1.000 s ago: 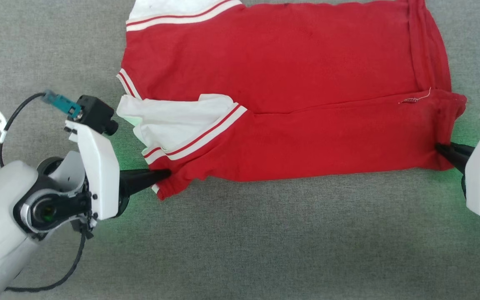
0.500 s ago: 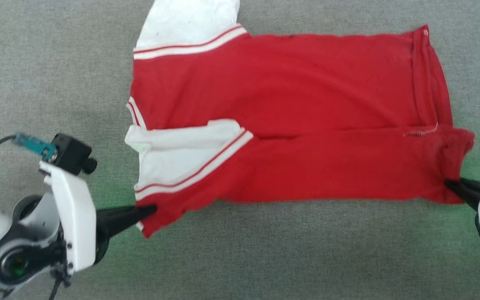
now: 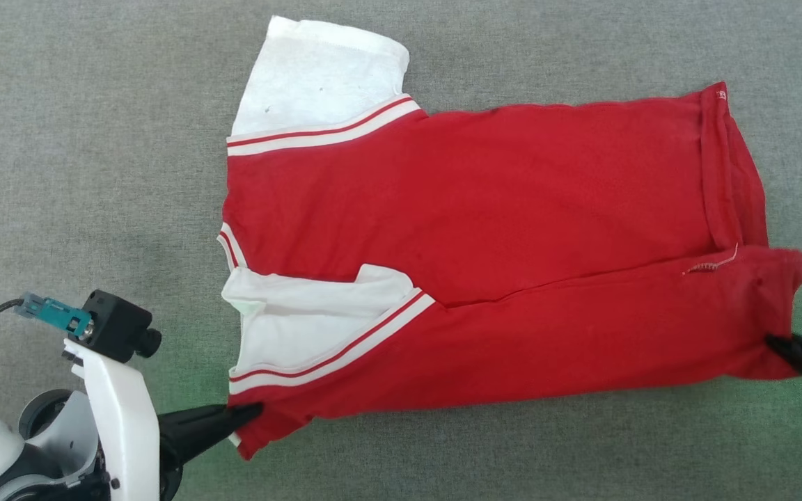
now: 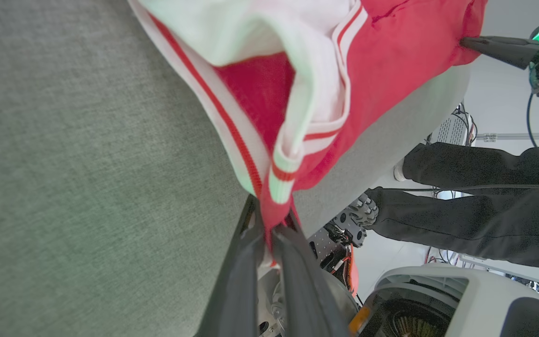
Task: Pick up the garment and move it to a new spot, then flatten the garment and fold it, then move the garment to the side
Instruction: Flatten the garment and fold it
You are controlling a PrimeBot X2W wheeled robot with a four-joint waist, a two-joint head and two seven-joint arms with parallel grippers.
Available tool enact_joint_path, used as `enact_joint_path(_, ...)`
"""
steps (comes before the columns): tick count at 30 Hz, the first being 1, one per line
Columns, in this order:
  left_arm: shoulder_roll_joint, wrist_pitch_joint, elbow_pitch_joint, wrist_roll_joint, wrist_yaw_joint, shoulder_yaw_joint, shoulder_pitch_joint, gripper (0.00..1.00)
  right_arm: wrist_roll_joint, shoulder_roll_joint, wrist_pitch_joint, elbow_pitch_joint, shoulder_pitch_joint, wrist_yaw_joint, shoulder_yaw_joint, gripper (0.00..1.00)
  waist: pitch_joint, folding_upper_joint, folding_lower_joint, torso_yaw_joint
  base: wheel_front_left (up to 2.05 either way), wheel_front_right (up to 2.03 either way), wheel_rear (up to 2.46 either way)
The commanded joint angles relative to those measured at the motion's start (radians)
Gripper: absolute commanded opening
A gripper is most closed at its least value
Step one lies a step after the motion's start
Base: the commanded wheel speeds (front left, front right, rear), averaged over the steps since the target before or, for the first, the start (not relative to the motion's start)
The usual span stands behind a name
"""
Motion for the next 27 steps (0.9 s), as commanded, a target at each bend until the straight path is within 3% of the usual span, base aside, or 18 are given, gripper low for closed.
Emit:
enact_joint_path(1,-0.016,-0.016,0.012,0.012,0.005,0.002,0.009,0.26,-0.02,0.018,-0.029,0.0,-0.003,0.0,-0.023,0.61,-0.001,-0.0001,0.0,0.002,0.0,0.0,0.0)
enact_joint_path(2,-0.019,-0.025,0.017,0.018,0.008,0.006,0.008,0.47,-0.027,0.029,-0.042,0.004,-0.005,0.0,-0.034,1.0,-0.001,-0.0001,0.0,0.002,0.0,0.0,0.0)
enact_joint_path(3,-0.022,-0.035,0.023,0.023,0.008,0.008,0.008,0.77,-0.033,0.042,-0.055,0.008,-0.007,0.0,-0.043,1.0,-0.003,-0.0001,0.0,0.003,0.0,0.0,0.0)
enact_joint_path(4,-0.022,-0.035,0.023,0.023,0.008,0.008,0.008,0.77,-0.033,0.042,-0.055,0.008,-0.007,0.0,-0.043,1.0,-0.003,-0.0001,0.0,0.003,0.0,0.0,0.0)
enact_joint_path(5,-0.026,-0.047,0.027,0.026,0.007,0.012,0.01,1.0,-0.038,0.061,-0.067,0.014,-0.009,0.0,-0.059,1.0,-0.005,-0.0001,0.0,0.002,0.0,0.0,0.0)
enact_joint_path(10,-0.026,-0.141,0.041,0.039,-0.006,0.047,0.022,1.0,-0.08,0.117,-0.153,0.004,-0.026,0.0,-0.095,1.0,-0.018,-0.0001,0.0,-0.004,0.0,0.0,0.0)
enact_joint_path(14,-0.033,-0.231,0.062,0.055,-0.015,0.08,0.033,1.0,-0.127,0.169,-0.28,0.002,-0.054,0.0,-0.084,1.0,-0.027,-0.0001,0.0,-0.016,0.0,0.0,0.0)
enact_joint_path(15,-0.046,-0.281,0.083,0.067,-0.014,0.101,0.029,1.0,-0.149,0.199,-0.367,0.003,-0.082,0.0,-0.073,1.0,-0.03,-0.0001,0.0,-0.024,0.0,0.0,0.0)
enact_joint_path(18,-0.075,-0.37,0.151,0.107,0.017,0.138,-0.001,1.0,-0.197,0.239,-0.526,0.016,-0.116,0.0,-0.037,1.0,-0.032,-0.0001,0.0,-0.042,0.0,0.0,0.0)
enact_joint_path(21,-0.121,-0.428,0.218,0.073,0.048,0.173,-0.008,1.0,-0.219,0.272,-0.644,0.033,-0.136,0.0,-0.015,1.0,-0.034,-0.0001,0.0,-0.062,0.0,0.0,0.0)
enact_joint_path(23,-0.153,-0.482,0.305,0.127,0.071,0.195,-0.06,1.0,-0.25,0.319,-0.793,0.074,-0.169,0.0,0.013,1.0,-0.035,-0.0001,0.0,-0.095,0.0,0.0,0.0)
enact_joint_path(27,-0.202,-0.512,0.429,0.211,0.086,0.202,-0.168,1.0,-0.253,0.373,-0.92,0.133,-0.194,0.0,0.029,1.0,-0.03,-0.0001,0.0,-0.142,0.0,0.0,0.0)
